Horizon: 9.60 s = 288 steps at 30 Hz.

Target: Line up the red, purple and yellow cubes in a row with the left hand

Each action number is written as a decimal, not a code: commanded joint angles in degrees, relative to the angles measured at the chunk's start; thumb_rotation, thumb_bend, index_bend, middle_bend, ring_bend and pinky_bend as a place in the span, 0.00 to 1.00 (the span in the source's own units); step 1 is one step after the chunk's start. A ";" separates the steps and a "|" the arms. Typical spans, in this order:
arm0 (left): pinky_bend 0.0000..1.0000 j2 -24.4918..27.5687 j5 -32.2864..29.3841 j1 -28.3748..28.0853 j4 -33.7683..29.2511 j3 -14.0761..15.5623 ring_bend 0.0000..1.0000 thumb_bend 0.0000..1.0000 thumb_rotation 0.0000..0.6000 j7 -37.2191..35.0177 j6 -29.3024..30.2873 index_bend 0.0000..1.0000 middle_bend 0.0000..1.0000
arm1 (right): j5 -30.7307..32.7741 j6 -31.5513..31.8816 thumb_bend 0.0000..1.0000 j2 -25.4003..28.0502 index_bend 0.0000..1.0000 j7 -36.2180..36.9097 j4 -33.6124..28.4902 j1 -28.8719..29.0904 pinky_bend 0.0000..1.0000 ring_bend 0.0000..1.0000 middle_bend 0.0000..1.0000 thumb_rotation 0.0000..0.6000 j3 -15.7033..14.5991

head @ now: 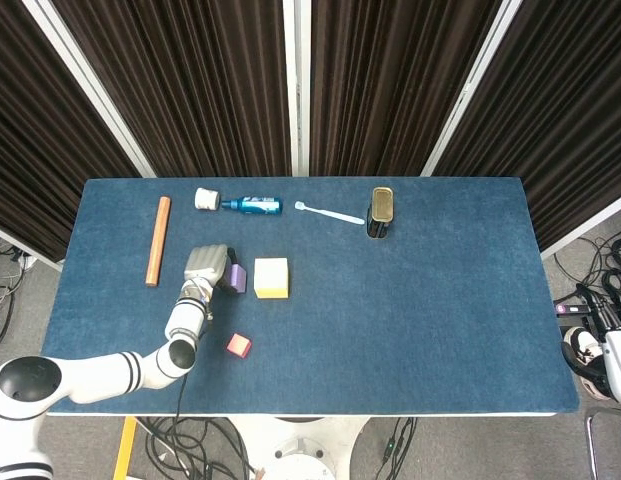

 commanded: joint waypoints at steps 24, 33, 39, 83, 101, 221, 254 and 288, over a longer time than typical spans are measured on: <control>1.00 6.82 17.28 7.58 -6.38 5.09 0.96 0.18 1.00 -3.93 7.10 0.17 0.92 | -0.58 0.34 0.24 0.11 0.08 -0.49 -0.61 0.08 0.16 0.02 0.16 1.00 0.27; 1.00 -1.16 20.50 6.40 6.83 2.79 0.96 0.09 1.00 -7.80 1.48 0.17 0.92 | 0.00 -0.33 0.24 -0.18 0.08 -1.51 -0.98 0.13 0.16 0.02 0.16 1.00 0.20; 1.00 -3.61 21.03 5.17 10.23 1.18 0.96 0.09 1.00 -8.08 -0.93 0.17 0.92 | 0.72 -0.59 0.24 0.10 0.08 -1.92 -1.29 0.17 0.16 0.02 0.16 1.00 0.49; 1.00 18.01 63.82 16.96 -22.22 12.31 0.97 0.18 1.00 -26.95 6.90 0.47 0.94 | -1.12 0.01 0.24 -0.50 0.08 -0.64 -0.41 -0.12 0.16 0.02 0.16 1.00 -0.13; 1.00 12.53 60.48 16.96 -20.63 13.76 0.97 0.19 1.00 -22.39 1.57 0.40 0.95 | -1.00 0.05 0.24 -0.22 0.08 -1.51 -1.17 -0.35 0.16 0.02 0.16 1.00 -0.26; 1.00 5.98 25.63 12.16 -2.06 5.07 0.95 0.17 1.00 -4.34 6.72 0.25 0.92 | -1.20 0.12 0.24 0.19 0.08 -0.93 -1.02 -0.36 0.16 0.02 0.16 1.00 -0.37; 1.00 -3.94 30.01 10.15 12.91 -0.23 0.95 0.06 1.00 -11.02 -1.60 0.25 0.92 | 0.14 -0.67 0.24 0.84 0.08 -3.25 -2.87 -0.36 0.16 0.02 0.16 1.00 -0.09; 1.00 -1.31 22.27 9.43 7.03 -0.78 0.95 0.06 1.00 -5.38 -0.76 0.24 0.91 | -0.23 -0.24 0.24 0.74 0.08 -2.03 -2.10 -0.65 0.16 0.02 0.16 1.00 -0.19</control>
